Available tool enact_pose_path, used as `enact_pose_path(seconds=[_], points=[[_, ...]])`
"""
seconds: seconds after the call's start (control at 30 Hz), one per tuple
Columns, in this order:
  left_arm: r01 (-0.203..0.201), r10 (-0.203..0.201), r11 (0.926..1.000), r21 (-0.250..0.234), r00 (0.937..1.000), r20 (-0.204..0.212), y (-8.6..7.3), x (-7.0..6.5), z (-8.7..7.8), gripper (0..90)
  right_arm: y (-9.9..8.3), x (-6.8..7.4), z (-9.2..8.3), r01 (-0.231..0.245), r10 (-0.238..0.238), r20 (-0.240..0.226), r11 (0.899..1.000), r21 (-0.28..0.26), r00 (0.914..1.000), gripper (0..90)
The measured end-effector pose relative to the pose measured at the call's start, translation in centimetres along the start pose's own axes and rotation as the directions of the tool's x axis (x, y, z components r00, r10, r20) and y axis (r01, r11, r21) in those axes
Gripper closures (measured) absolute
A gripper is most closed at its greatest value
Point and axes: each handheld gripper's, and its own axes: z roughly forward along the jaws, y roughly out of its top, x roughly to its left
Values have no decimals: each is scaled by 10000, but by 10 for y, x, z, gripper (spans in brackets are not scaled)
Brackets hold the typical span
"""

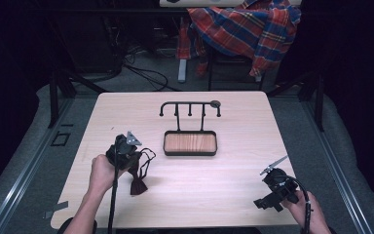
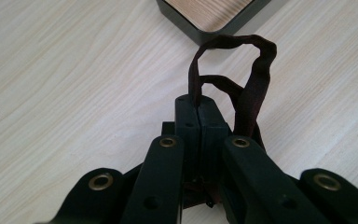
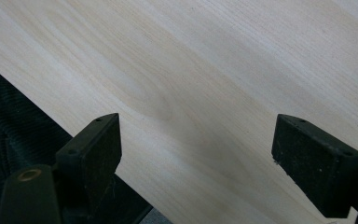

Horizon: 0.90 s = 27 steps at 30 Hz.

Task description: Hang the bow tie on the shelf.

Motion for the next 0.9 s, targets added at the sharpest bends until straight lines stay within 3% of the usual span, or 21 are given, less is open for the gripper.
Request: enact_pose_path(seconds=[0.53,0.9], points=[[156,-157,9994,-304,9999,-45,4,5,-7,892,0,0,0,-35,34,-74,10000,-31,10000,156],[256,-274,9979,-598,9992,-291,11,12,-13,892,-1,0,-1,1,-1,-28,10000,-15,10000,156]])
